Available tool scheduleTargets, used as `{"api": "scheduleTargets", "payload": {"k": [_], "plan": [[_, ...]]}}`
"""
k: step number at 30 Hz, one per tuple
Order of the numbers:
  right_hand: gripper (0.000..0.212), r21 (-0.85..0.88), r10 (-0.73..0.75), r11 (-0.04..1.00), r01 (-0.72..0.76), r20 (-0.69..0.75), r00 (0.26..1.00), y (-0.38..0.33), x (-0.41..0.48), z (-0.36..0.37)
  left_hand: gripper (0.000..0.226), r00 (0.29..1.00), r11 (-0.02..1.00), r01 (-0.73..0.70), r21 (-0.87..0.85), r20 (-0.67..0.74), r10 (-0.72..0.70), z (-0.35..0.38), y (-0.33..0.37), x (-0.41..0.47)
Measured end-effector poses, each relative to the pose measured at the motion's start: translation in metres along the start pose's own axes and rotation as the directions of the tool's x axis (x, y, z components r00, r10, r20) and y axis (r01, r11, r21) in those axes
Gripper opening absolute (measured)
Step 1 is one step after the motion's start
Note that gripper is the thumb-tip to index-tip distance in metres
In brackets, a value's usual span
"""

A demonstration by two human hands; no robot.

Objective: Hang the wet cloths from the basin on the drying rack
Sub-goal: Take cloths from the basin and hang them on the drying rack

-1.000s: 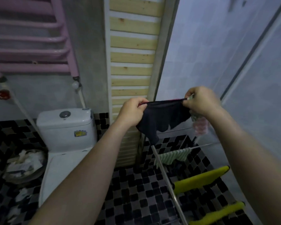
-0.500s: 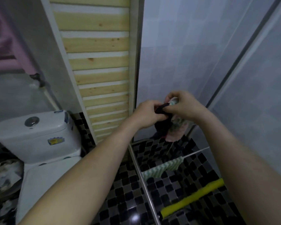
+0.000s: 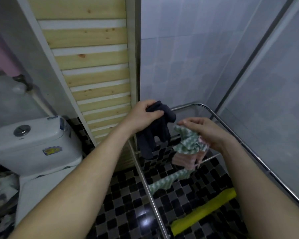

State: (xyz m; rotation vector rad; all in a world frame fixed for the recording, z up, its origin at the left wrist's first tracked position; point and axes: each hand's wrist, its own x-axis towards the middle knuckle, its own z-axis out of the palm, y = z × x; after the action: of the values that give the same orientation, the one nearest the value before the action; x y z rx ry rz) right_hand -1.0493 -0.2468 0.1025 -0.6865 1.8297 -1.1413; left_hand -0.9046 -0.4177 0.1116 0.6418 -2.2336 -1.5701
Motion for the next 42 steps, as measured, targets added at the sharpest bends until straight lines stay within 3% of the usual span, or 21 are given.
{"api": "scheduleTargets", "payload": {"k": [3,7,12,16,19,24,27,30,33,35,39,41,42], "plan": [[0.062,-0.227,-0.038,0.972,0.065,0.118,0.992,-0.005,0.004,0.007,0.004,0.999,0.999,-0.019,-0.040,0.047,0.021,0.000,0.004,0.005],[0.083,-0.201,-0.108,0.970,0.138,0.155,0.982,-0.010,0.022,0.022,0.007,0.990,0.993,-0.015,-0.116,0.137,0.031,0.003,0.009,0.008],[0.037,-0.109,-0.092,0.987,0.120,0.233,0.968,-0.001,0.031,0.019,0.012,0.984,0.945,0.050,-0.324,0.179,0.009,0.003,0.010,0.006],[0.021,-0.272,-0.013,0.960,0.071,0.210,0.978,-0.002,0.030,0.008,0.006,0.998,0.928,0.051,-0.368,0.053,-0.034,0.001,0.003,0.009],[0.007,-0.292,0.019,0.956,0.006,0.081,0.997,-0.012,0.022,-0.004,0.006,0.998,0.940,0.040,-0.339,-0.025,-0.051,-0.004,-0.002,0.009],[0.013,-0.383,-0.194,0.918,0.101,-0.211,0.958,-0.026,0.031,-0.023,0.022,0.958,0.935,0.059,-0.350,-0.244,-0.152,-0.007,-0.013,0.014],[0.018,-0.549,-0.326,0.816,0.178,-0.185,0.927,-0.031,0.035,-0.025,0.032,0.927,0.936,0.075,-0.345,-0.321,-0.192,-0.006,-0.021,0.016],[0.018,-0.777,-0.362,0.592,0.215,-0.017,0.932,-0.022,0.032,-0.026,0.041,0.942,0.972,0.140,-0.187,-0.276,-0.189,-0.006,-0.045,0.002],[0.009,-0.857,-0.206,0.482,0.182,0.091,0.974,0.003,0.030,-0.021,0.051,0.962,0.971,0.229,0.071,-0.169,-0.215,0.004,-0.080,-0.021],[0.012,-0.894,-0.117,0.406,0.189,0.155,0.981,0.019,0.027,-0.012,0.045,0.973,0.951,0.224,0.215,-0.101,-0.207,0.014,-0.104,-0.035],[0.016,-0.941,-0.017,0.243,0.235,0.238,0.971,0.037,0.027,0.005,0.029,0.998,0.899,0.057,0.434,0.011,-0.069,0.023,-0.122,-0.048],[0.006,-0.960,0.057,0.157,0.233,0.244,0.968,0.041,0.031,0.011,0.041,0.987,0.829,-0.066,0.556,0.159,-0.028,0.025,-0.119,-0.054],[0.016,-0.969,0.093,0.117,0.218,0.230,0.969,0.044,0.033,0.014,0.049,0.971,0.783,-0.110,0.612,0.233,-0.046,0.026,-0.113,-0.057]]}}
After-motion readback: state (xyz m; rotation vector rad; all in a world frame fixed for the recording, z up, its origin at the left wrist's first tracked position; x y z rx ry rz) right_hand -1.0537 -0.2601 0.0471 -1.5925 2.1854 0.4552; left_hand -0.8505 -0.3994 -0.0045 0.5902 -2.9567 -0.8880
